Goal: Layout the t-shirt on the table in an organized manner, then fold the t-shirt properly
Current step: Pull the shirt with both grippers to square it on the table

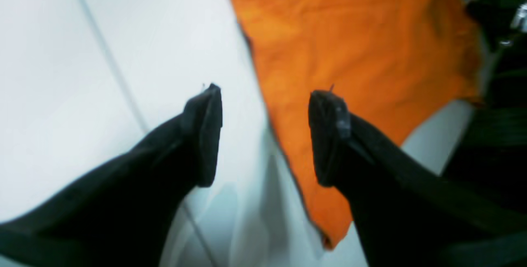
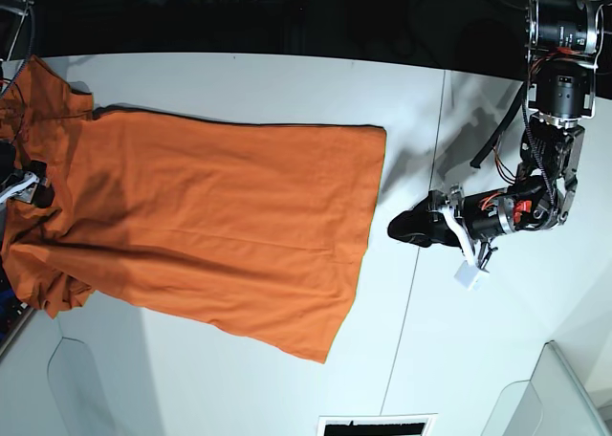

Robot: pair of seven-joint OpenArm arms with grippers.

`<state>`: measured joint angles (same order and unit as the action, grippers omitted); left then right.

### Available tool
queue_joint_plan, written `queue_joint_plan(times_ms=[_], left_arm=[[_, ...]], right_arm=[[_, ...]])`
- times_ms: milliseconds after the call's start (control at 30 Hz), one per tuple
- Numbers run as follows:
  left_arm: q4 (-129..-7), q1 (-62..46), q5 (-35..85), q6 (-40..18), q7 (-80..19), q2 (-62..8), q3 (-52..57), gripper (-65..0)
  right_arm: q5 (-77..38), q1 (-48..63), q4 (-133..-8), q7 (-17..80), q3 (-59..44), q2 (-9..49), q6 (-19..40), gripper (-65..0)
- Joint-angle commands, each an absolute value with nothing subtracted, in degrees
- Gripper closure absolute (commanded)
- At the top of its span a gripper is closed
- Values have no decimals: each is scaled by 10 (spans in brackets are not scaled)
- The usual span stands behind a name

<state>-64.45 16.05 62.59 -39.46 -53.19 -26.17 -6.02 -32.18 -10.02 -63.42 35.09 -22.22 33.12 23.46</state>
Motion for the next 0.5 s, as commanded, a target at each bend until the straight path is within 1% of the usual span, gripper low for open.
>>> queue_joint_plan(times_ms=[0, 33, 67, 133, 167, 267, 333, 467], left_arm=[[-656, 176, 636, -400, -528, -260, -57, -360], [-656, 176, 631, -400, -527, -253, -57, -360], [-656, 176, 627, -400, -526, -245, -57, -360], [-656, 176, 606, -400, -516, -227, -57, -348], [-656, 176, 586, -400, -504, -218, -57, -333], [-656, 181, 505, -400, -452, -194, -57, -289], [-656, 185, 467, -400, -421, -181, -57, -287], [-655, 195, 444, -400, -413, -156, -57, -287]], right_arm=[[-311, -107, -644, 315, -229, 348, 216, -368], [-293, -105, -644, 294, -230, 347, 203, -328], [-279, -106, -644, 287, -230, 347, 192, -252], [-267, -111, -644, 287, -230, 344, 192, -58], [-266, -111, -644, 287, -230, 342, 199, 0], [-260, -110, -644, 287, -230, 331, 214, 0], [-244, -109, -644, 287, -230, 322, 214, 0], [-227, -108, -643, 289, -230, 308, 214, 0]])
